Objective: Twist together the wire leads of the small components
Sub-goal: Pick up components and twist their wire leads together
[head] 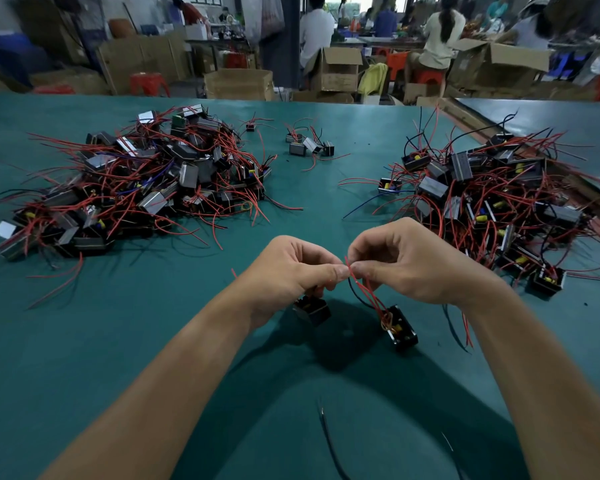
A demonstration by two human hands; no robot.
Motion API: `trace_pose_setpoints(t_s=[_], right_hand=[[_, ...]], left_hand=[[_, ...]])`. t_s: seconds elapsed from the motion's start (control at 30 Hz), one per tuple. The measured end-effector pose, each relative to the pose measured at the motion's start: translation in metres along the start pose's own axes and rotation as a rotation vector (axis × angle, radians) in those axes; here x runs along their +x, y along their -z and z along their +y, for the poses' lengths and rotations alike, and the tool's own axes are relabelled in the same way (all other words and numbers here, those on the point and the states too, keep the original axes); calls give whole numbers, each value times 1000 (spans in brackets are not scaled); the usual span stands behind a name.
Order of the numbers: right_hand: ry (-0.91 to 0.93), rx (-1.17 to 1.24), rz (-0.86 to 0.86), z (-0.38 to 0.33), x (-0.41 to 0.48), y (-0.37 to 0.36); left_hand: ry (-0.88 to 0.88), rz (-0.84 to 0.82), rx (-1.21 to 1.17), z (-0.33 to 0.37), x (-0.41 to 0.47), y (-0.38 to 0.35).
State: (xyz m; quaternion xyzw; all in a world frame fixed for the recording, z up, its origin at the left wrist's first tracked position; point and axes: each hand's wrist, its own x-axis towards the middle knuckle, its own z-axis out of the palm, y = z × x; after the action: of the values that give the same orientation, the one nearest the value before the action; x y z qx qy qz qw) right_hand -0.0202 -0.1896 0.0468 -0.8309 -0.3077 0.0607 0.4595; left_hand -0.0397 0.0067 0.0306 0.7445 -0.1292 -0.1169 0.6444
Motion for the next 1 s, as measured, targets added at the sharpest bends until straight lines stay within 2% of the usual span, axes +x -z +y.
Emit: trace_pose_setpoints(t_s=[0.33, 0.53, 0.7, 0.83, 1.0], right_hand=[[63, 133, -15, -5, -1, -1], [55, 91, 23, -5, 0, -1], [-1, 110, -23, -6, -1, -4], [-61, 100, -29, -5, 0, -8], [-99, 45, 40, -1, 4, -14]], left_hand=[[138, -150, -138, 7, -5, 6], [177, -120, -176, 6, -4, 5], [176, -94, -185, 3, -2, 6], [157, -30, -203, 2, 0, 4], [66, 34, -101, -1, 4, 6]])
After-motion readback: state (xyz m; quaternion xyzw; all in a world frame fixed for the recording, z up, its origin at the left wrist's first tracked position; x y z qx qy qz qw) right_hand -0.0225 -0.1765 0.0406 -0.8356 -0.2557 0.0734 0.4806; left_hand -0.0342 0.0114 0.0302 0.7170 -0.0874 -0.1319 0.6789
